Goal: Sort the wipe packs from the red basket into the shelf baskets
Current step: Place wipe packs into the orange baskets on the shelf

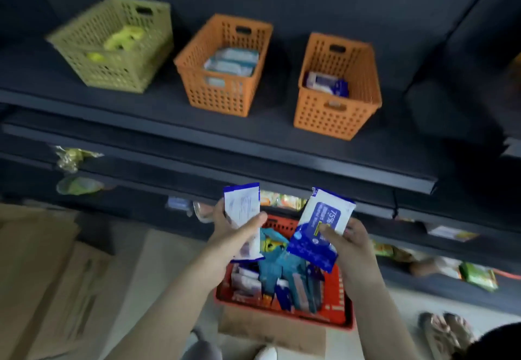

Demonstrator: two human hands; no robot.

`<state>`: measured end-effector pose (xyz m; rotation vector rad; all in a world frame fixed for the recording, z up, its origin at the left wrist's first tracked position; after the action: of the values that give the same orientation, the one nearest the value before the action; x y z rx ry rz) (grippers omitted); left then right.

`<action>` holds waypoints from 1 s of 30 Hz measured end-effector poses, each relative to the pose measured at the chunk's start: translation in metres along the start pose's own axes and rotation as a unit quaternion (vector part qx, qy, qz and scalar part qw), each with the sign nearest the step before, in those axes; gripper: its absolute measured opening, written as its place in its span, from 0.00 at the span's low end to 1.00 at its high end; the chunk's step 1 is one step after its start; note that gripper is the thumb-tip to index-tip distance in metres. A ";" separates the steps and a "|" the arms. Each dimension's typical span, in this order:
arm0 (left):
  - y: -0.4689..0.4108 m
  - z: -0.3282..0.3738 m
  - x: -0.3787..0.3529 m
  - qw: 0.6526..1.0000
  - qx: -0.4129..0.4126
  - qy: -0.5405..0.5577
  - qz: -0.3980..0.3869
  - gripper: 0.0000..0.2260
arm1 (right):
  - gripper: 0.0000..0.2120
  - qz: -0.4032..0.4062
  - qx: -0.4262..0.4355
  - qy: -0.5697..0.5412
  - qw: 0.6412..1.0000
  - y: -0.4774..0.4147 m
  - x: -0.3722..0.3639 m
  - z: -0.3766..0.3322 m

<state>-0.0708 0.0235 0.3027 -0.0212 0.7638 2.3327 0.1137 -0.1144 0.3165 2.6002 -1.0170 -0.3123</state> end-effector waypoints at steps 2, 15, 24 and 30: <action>0.011 0.023 0.009 1.000 -0.010 -0.004 0.022 0.55 | 0.13 -0.016 0.018 0.004 1.000 0.005 -0.020 -0.020; 0.029 0.167 0.168 0.991 -0.019 0.123 -0.053 0.20 | 0.09 -0.035 0.123 0.029 0.991 0.005 -0.219 -0.102; 0.021 0.218 0.221 0.976 -0.035 0.142 -0.160 0.25 | 0.09 -0.061 0.174 0.047 0.982 0.006 -0.284 -0.127; -0.014 0.242 0.205 0.966 -0.063 0.147 -0.205 0.20 | 0.10 0.009 0.182 0.032 0.983 -0.021 -0.268 -0.151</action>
<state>-0.1765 0.2828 0.4517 -0.5423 0.6742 1.9951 -0.0183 0.1182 0.4700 2.8978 -1.1667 -0.0365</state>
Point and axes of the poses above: each hand's wrist, its own y-axis away from the middle knuckle, its own x-axis out of the back of the hand, z = x × y, the point moved 1 cm from there along -y, towards the middle knuckle, and after that the axes turned 10 degrees about -z, right-handed, at the moved point
